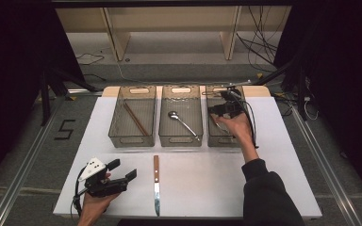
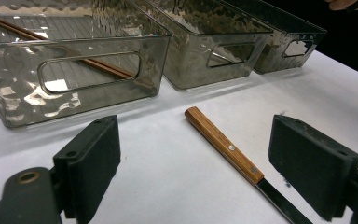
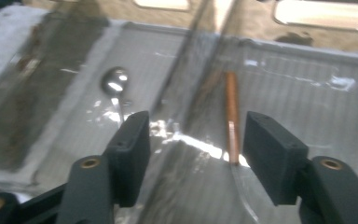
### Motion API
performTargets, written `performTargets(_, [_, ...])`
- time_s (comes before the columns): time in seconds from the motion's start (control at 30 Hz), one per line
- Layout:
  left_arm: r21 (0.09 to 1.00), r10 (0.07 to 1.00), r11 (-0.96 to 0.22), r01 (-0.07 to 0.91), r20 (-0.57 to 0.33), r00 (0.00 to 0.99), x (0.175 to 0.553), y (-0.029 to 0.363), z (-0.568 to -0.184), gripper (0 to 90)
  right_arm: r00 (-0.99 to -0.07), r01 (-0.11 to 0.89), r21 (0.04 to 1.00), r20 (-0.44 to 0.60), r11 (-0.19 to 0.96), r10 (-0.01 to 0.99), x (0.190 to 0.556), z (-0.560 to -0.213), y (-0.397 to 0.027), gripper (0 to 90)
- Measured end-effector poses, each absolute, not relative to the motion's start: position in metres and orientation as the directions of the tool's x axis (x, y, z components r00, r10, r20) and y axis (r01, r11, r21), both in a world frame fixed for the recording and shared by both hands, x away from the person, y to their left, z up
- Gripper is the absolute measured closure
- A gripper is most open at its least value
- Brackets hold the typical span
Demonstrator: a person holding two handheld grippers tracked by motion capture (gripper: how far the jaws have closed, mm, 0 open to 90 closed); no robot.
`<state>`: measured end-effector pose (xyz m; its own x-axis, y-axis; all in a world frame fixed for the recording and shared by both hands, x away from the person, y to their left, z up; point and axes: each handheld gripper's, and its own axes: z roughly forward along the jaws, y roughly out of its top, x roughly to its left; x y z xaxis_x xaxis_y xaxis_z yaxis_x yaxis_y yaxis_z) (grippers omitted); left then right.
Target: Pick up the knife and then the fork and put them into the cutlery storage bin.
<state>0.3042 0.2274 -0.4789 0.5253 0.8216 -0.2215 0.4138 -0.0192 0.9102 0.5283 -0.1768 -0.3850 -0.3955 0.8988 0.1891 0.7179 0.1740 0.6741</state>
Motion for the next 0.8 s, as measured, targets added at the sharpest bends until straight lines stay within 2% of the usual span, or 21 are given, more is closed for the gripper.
performTargets(0.37, [0.91, 0.826, -0.013, 0.413, -0.223, 0.518, 0.304, 0.228, -0.479, 16.6, -0.595, 0.589, 0.76, 0.177, 0.276, 0.784, 0.474, -0.36, -0.137, 38.3])
performTargets(0.6, [0.911, 0.826, -0.015, 0.413, -0.221, 0.518, 0.304, 0.228, -0.479, 16.6, -0.684, 0.56, 0.753, 0.183, 0.346, 0.707, 0.444, -0.372, -0.111, 38.7])
performTargets(0.8, [0.911, 0.827, -0.014, 0.413, -0.222, 0.517, 0.304, 0.229, -0.479, 16.6, -0.713, 0.554, 0.74, 0.185, 0.382, 0.676, 0.427, -0.387, -0.092, 36.0])
